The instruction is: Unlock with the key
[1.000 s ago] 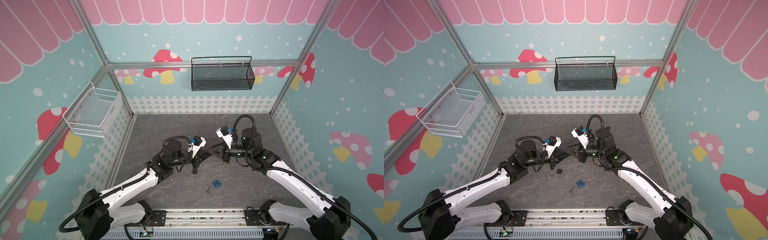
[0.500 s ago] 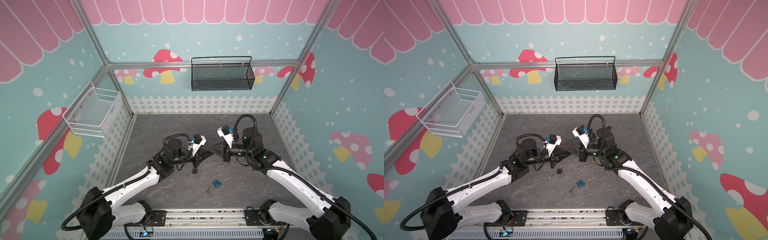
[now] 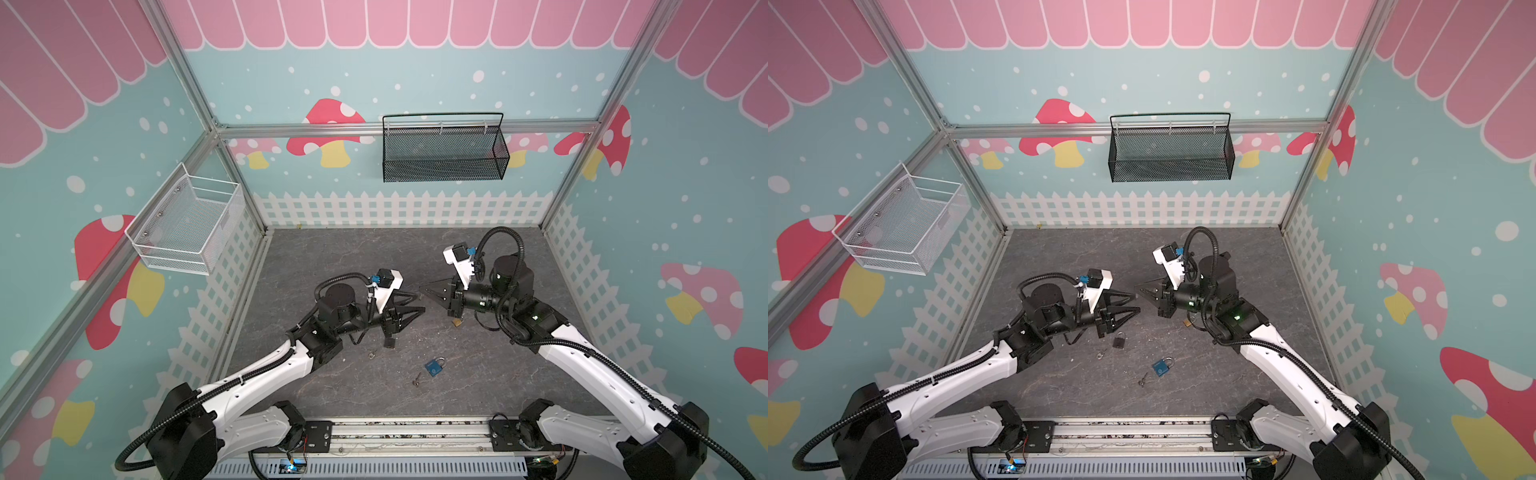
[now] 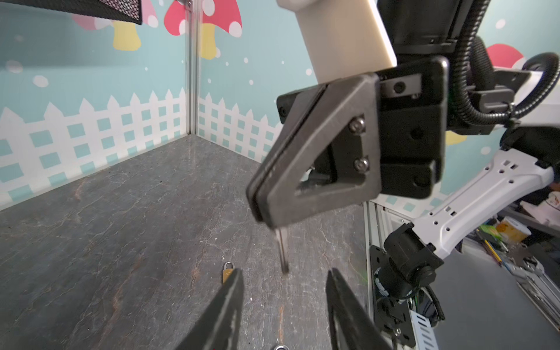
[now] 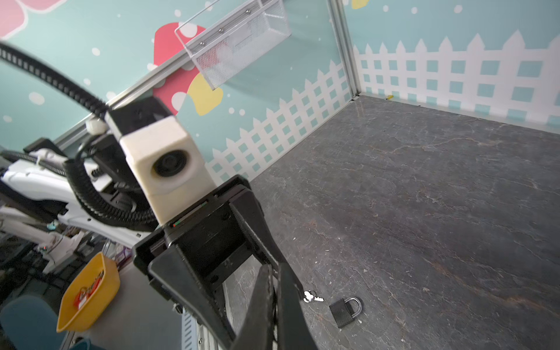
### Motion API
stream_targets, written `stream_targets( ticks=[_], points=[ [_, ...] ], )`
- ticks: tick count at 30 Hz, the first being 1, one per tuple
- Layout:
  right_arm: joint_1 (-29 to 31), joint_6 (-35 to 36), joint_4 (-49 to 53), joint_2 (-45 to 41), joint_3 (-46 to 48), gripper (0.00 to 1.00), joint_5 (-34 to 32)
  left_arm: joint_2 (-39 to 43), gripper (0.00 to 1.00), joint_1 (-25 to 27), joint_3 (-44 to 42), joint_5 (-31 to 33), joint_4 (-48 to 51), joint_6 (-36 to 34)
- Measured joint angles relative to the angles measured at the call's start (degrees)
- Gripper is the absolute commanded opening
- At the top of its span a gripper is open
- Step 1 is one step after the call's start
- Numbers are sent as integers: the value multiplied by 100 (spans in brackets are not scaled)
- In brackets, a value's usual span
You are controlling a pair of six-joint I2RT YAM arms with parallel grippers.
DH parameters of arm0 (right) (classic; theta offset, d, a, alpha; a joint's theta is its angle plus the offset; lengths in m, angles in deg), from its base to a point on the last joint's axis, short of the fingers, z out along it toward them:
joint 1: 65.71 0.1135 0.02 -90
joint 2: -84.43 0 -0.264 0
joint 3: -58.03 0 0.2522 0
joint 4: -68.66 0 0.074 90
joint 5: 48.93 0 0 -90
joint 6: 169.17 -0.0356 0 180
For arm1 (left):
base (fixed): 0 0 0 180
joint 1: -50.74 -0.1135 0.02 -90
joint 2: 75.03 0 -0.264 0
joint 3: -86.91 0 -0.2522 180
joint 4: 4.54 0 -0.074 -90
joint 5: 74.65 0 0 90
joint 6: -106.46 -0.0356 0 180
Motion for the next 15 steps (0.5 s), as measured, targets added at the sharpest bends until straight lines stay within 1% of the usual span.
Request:
stream_targets(
  ticks=[4, 7, 11, 15],
  points=[
    [-2, -601, -367, -85, 103, 0, -468, 92, 56, 44, -407, 667, -575, 881],
    [-2, -1058, -809, -160, 374, 0, -721, 66, 57, 330, -579, 1394, -1147, 1659],
    [0, -1585, -1257, -162, 708, 0, -997, -28, 55, 833, -599, 2417, -1716, 2590],
    [24, -2015, -1818, -162, 999, 0, -1161, -118, 51, 1010, -595, 3263, -2052, 3512]
  ],
)
